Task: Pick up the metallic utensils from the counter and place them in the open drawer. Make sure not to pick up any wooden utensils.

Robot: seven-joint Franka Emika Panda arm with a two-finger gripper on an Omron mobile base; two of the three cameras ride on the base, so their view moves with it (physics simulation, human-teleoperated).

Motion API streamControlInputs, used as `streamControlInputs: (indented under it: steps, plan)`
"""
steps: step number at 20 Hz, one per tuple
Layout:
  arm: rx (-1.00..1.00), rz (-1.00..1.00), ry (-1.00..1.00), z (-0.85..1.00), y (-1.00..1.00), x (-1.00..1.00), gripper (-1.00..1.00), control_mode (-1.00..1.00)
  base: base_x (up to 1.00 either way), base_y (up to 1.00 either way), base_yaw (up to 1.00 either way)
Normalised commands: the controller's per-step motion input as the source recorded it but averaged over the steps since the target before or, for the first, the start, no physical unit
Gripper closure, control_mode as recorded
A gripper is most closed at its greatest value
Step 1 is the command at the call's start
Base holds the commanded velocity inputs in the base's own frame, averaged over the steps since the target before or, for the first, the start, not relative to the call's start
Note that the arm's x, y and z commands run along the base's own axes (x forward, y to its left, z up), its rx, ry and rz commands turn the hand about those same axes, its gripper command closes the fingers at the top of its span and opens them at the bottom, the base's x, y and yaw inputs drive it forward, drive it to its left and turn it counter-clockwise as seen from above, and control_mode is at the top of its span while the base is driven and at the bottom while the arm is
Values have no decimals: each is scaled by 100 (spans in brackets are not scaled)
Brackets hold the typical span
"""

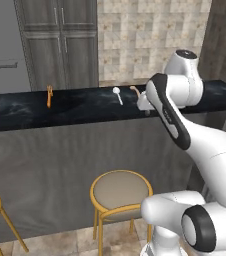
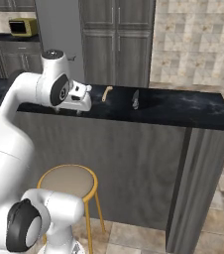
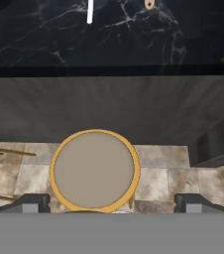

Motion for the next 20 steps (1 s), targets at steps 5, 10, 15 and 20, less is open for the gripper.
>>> streamControlInputs:
  steps: [5, 10, 15, 20]
  plan:
    - [-1, -5, -17, 0, -7, 59, -100, -100, 0, 0, 0]
    - [-1, -14, -4, 1, -27, 72, -100, -100, 0, 0, 0]
    - [0, -15, 6, 10, -35, 80, -100, -100, 0, 0, 0]
    - [0, -11, 11, 12, -17, 61, -100, -100, 0, 0, 0]
